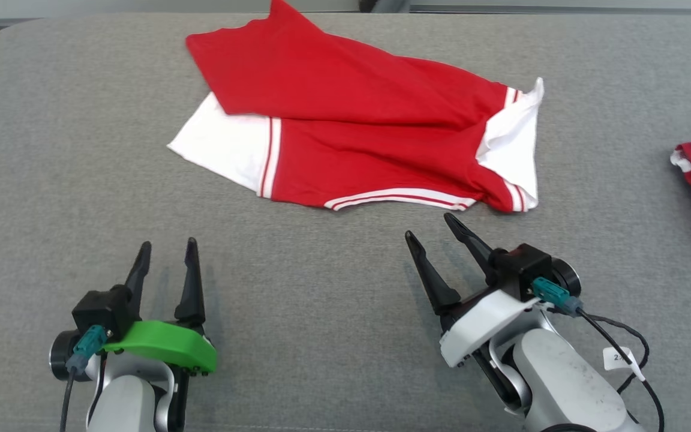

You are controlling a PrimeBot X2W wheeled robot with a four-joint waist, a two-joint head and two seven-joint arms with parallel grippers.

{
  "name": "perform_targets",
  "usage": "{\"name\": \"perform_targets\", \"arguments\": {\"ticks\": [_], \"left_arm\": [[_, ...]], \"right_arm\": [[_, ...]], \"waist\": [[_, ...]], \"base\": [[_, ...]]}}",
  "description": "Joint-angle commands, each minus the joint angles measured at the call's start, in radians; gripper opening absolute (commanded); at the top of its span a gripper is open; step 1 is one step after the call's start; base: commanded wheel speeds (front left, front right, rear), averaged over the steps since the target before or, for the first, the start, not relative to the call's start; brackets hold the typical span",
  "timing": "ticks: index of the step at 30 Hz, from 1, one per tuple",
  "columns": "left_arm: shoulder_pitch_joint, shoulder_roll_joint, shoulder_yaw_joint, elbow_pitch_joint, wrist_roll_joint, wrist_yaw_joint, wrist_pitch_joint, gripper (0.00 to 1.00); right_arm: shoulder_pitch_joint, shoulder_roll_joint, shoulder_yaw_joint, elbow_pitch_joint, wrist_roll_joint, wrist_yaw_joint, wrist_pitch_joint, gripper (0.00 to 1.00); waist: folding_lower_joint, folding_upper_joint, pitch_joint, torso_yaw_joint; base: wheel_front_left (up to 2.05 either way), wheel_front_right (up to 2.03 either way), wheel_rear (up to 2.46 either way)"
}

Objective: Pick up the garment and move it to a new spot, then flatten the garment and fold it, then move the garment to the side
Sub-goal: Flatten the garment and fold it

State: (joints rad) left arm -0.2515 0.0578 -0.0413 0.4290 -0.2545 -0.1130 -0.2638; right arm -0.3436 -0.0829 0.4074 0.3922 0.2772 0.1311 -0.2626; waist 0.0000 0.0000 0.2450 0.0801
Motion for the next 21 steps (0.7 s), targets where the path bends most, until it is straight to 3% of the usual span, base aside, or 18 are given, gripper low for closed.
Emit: {"name": "perform_targets", "arguments": {"ticks": [1,6,21], "left_arm": [[0.021,-0.004,-0.009,0.004,-0.009,-0.004,0.000,1.00],[0.042,-0.006,-0.110,0.019,-0.079,-0.008,0.000,1.00],[0.015,-0.007,-0.246,0.006,-0.185,0.024,0.000,1.00]], "right_arm": [[-0.030,-0.008,0.019,0.014,-0.002,-0.001,-0.003,1.00],[-0.137,-0.021,0.090,0.122,0.013,-0.001,-0.003,1.00],[-0.435,-0.043,0.221,0.455,0.040,-0.001,0.013,1.00]], "waist": [[0.0000,0.0000,-0.017,0.106],[0.0000,0.0000,0.007,0.218],[0.0000,0.0000,0.074,0.408]], "base": [[0.00,0.00,0.00],[0.00,0.00,0.00],[0.00,0.00,0.00]]}}
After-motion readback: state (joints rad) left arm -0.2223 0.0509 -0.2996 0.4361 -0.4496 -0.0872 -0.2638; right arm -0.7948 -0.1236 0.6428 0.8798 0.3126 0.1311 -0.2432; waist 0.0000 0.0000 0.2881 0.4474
